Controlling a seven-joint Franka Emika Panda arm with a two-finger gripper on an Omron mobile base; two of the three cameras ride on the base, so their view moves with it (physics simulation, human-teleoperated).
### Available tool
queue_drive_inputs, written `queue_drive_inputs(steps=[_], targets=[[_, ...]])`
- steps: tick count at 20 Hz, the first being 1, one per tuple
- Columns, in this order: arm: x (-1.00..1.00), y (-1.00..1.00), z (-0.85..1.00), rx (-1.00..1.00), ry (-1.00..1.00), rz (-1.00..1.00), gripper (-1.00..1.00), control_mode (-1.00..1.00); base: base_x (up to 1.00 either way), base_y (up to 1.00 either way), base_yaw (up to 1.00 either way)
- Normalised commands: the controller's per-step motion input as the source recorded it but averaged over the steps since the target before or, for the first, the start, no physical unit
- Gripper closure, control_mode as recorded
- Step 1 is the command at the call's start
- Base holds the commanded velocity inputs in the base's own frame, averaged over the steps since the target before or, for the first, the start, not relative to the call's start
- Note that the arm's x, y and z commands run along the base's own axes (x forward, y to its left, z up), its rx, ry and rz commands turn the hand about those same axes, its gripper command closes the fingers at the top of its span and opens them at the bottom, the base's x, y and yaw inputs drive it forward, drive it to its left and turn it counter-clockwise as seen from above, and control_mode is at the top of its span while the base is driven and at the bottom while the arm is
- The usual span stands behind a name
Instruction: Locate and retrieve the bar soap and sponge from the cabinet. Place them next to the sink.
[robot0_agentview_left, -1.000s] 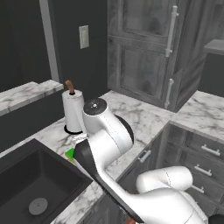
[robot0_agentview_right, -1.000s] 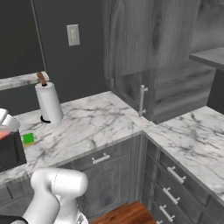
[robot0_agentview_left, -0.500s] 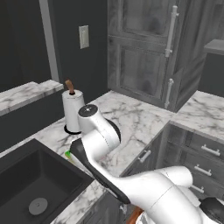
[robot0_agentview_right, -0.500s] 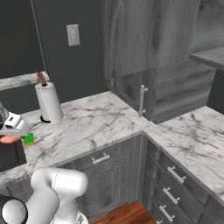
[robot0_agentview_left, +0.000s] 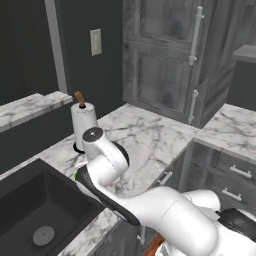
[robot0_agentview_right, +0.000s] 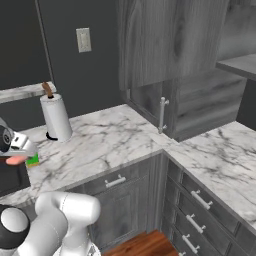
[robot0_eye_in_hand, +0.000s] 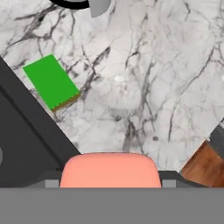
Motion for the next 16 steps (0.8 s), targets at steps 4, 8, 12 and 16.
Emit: queue_drive_inputs(steps=[4,8,12,16], targets=[[0.53,0.03,-0.29,0.0,0.0,0.0,1.0,-1.0,0.0,0.0,0.0],[0.47,0.0,-0.3,0.0,0.0,-0.01,1.0,-1.0,0.0,0.0,0.0],[0.05,-0.07,-0.41,0.0,0.02,-0.07,1.0,-1.0,0.0,0.0,0.0],[0.0,-0.01,-0.41,0.0,0.04,-0.09,1.0,-1.0,0.0,0.0,0.0]])
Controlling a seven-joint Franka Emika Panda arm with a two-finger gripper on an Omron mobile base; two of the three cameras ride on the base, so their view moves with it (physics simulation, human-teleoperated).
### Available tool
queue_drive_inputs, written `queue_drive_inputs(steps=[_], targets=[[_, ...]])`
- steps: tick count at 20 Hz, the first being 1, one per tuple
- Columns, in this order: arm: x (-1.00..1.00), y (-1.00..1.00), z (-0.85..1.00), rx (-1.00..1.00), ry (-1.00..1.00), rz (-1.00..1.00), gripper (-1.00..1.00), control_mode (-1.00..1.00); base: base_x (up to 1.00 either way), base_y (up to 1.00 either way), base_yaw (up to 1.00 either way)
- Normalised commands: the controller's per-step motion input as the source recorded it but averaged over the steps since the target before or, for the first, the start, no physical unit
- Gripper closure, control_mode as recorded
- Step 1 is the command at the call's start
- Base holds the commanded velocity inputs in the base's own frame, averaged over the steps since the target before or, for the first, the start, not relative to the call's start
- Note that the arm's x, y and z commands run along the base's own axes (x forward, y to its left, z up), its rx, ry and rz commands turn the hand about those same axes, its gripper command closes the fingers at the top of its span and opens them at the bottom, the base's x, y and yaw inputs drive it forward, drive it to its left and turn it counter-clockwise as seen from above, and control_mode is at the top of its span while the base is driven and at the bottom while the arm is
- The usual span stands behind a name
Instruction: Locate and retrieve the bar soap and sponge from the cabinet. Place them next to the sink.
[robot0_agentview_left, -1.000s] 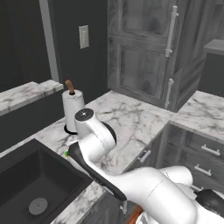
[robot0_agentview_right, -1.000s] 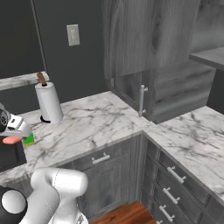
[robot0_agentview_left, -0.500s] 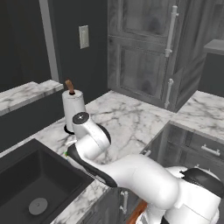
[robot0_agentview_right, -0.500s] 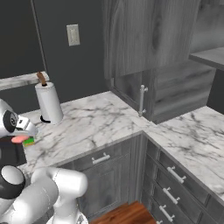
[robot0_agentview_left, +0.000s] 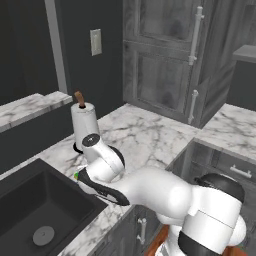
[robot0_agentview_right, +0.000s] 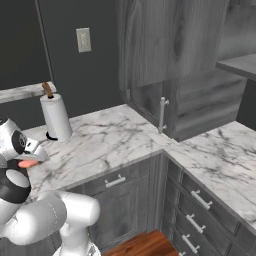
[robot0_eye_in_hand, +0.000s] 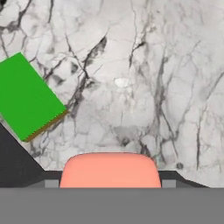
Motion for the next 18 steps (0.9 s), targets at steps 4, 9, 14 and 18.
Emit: queue_drive_inputs(steps=[4,9,14,18], targets=[[0.0,0.0,-0.31,0.0,0.04,-0.08,1.0,-1.0,0.0,0.0,0.0],[0.06,0.0,-0.22,0.0,0.01,-0.05,1.0,-1.0,0.0,0.0,0.0],[0.08,0.0,-0.24,0.0,0.0,-0.04,1.0,-1.0,0.0,0.0,0.0],[0.12,0.0,-0.29,0.0,0.0,-0.04,1.0,-1.0,0.0,0.0,0.0]])
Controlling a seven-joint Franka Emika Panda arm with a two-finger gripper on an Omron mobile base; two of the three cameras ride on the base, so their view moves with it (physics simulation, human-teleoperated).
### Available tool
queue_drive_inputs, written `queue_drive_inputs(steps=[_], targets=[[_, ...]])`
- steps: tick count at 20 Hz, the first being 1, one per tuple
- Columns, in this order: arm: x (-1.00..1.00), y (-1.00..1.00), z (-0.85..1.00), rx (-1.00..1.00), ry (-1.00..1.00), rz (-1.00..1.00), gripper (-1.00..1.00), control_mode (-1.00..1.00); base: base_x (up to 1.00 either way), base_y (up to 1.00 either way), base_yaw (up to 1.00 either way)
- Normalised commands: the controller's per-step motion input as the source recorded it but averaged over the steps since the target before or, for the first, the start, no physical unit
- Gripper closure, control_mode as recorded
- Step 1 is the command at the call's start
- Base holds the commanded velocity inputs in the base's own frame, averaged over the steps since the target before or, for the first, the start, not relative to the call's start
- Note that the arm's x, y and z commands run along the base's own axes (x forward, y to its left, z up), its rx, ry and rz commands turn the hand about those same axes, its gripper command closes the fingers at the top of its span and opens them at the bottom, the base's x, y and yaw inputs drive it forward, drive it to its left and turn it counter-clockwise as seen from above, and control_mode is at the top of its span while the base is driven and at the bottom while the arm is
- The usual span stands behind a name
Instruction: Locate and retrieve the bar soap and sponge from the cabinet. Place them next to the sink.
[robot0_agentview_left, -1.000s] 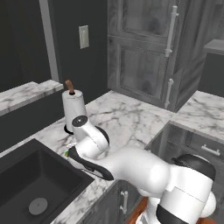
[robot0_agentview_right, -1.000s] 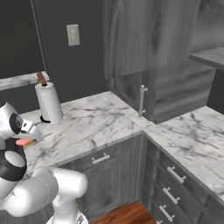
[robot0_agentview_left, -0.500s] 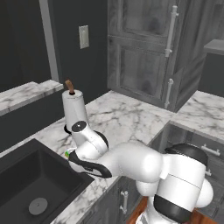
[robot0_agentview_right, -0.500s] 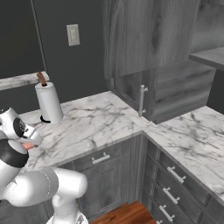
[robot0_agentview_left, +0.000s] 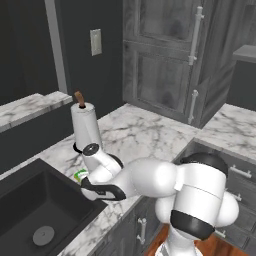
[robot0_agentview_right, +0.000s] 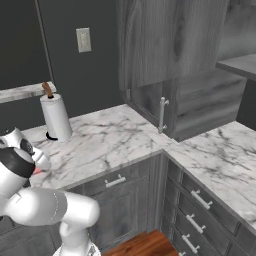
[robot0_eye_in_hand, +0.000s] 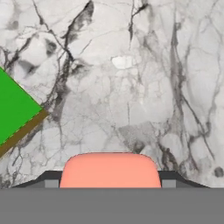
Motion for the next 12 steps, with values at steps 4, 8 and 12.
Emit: queue_drive_inputs(steps=[4,8,12], targets=[[0.11,0.0,-0.26,0.0,0.0,-0.03,1.0,-1.0,0.0,0.0,0.0],[0.09,0.01,-0.17,0.0,0.0,-0.01,1.0,-1.0,0.0,0.0,0.0],[0.0,0.02,-0.04,0.0,0.0,0.0,-1.0,-1.0,0.0,0.0,0.0]])
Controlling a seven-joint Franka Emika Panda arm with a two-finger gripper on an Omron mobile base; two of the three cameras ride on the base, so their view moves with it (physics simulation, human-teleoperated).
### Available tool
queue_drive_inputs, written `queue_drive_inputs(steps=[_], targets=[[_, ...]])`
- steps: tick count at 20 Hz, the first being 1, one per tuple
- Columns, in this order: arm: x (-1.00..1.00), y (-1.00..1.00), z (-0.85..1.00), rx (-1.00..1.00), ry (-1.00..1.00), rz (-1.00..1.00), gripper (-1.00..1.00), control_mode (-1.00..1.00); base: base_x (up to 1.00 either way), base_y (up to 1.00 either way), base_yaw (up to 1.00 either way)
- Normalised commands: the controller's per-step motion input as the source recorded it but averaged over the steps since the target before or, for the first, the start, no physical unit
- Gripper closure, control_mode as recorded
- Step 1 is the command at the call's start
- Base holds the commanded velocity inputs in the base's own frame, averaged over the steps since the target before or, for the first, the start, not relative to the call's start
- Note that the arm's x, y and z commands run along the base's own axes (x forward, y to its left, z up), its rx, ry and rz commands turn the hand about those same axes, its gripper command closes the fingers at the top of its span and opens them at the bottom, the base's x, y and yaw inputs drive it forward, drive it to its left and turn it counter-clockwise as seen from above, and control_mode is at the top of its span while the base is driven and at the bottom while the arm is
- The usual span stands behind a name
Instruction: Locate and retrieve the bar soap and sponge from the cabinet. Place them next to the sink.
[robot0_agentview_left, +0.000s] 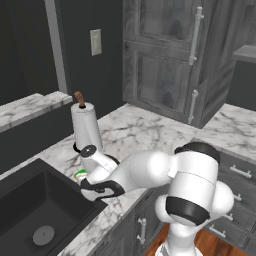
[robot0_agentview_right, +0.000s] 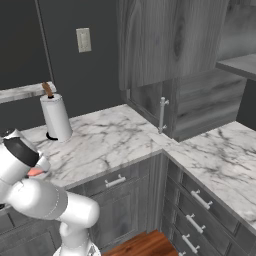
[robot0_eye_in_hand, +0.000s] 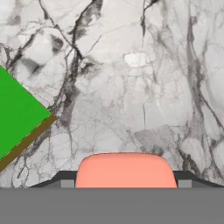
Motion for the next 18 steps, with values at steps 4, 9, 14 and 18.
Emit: queue_drive_inputs(steps=[4,9,14,18], targets=[[0.0,0.0,0.0,0.0,0.0,0.0,-1.0,-1.0,0.0,0.0,0.0],[0.0,-0.02,0.0,0.0,0.03,-0.01,-1.0,-1.0,0.0,0.0,0.0],[0.01,-0.01,0.06,0.0,0.09,-0.02,-1.0,-1.0,0.0,0.0,0.0],[-0.29,0.02,0.57,0.07,0.05,-0.01,-1.0,-1.0,0.0,0.0,0.0]])
